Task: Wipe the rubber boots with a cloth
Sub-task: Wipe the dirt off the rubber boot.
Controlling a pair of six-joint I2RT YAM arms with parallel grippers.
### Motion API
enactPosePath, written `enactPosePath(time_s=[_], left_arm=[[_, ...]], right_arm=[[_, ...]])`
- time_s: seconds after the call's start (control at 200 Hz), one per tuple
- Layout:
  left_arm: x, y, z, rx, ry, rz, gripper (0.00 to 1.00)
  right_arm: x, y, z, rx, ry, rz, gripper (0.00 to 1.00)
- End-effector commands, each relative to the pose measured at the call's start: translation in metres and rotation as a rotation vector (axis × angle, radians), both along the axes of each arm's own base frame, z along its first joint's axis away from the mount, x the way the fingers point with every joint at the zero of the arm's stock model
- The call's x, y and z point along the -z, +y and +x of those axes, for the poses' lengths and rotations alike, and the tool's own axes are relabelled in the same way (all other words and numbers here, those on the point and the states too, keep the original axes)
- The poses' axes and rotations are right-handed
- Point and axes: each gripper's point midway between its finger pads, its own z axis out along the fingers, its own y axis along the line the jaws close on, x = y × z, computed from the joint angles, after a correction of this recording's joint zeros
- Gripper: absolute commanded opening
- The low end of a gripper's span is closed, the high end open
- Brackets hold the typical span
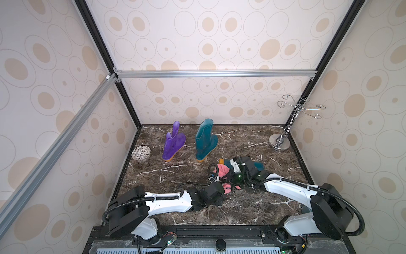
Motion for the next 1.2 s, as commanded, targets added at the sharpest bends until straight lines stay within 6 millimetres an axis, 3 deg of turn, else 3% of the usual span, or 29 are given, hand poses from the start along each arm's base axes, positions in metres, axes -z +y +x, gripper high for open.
enactPosePath(time_s=[0.0,0.145,0.265,0.385,0.5,0.555,0.715,0.935,1.01,1.19], left_arm=[[0.002,-0.002,-0.008,0.028,0.027,-0.01,0.0],[0.004,-0.003,-0.009,0.033,0.031,-0.004,0.0],[0.004,-0.002,-0.009,0.034,0.031,-0.007,0.0],[0.003,0.0,-0.01,0.03,0.028,-0.008,0.0],[0.002,0.0,-0.01,0.028,0.028,-0.016,0.0],[0.003,-0.001,-0.01,0.028,0.027,-0.015,0.0],[0.004,0.0,-0.009,0.024,0.024,-0.02,0.0],[0.004,0.0,-0.008,0.028,0.019,-0.013,0.0],[0.003,-0.001,-0.008,0.026,0.02,-0.017,0.0],[0.002,-0.003,-0.006,0.032,0.013,-0.012,0.0]], right_arm=[[0.016,-0.04,0.03,0.182,0.012,-0.138,0.0],[0.003,-0.042,0.055,0.227,-0.028,-0.147,0.0],[0.019,-0.053,0.075,0.288,0.018,-0.184,0.0],[0.039,-0.08,0.09,0.381,0.075,-0.221,0.0],[0.04,-0.097,0.094,0.404,0.054,-0.286,0.0],[0.04,-0.104,0.085,0.4,0.064,-0.328,0.0],[0.047,-0.158,0.041,0.51,0.088,-0.499,0.0],[0.037,-0.229,-0.008,0.575,0.128,-0.726,0.0],[0.023,-0.237,-0.019,0.537,0.128,-0.778,0.0],[0.004,-0.235,-0.047,0.483,0.112,-0.729,0.0]])
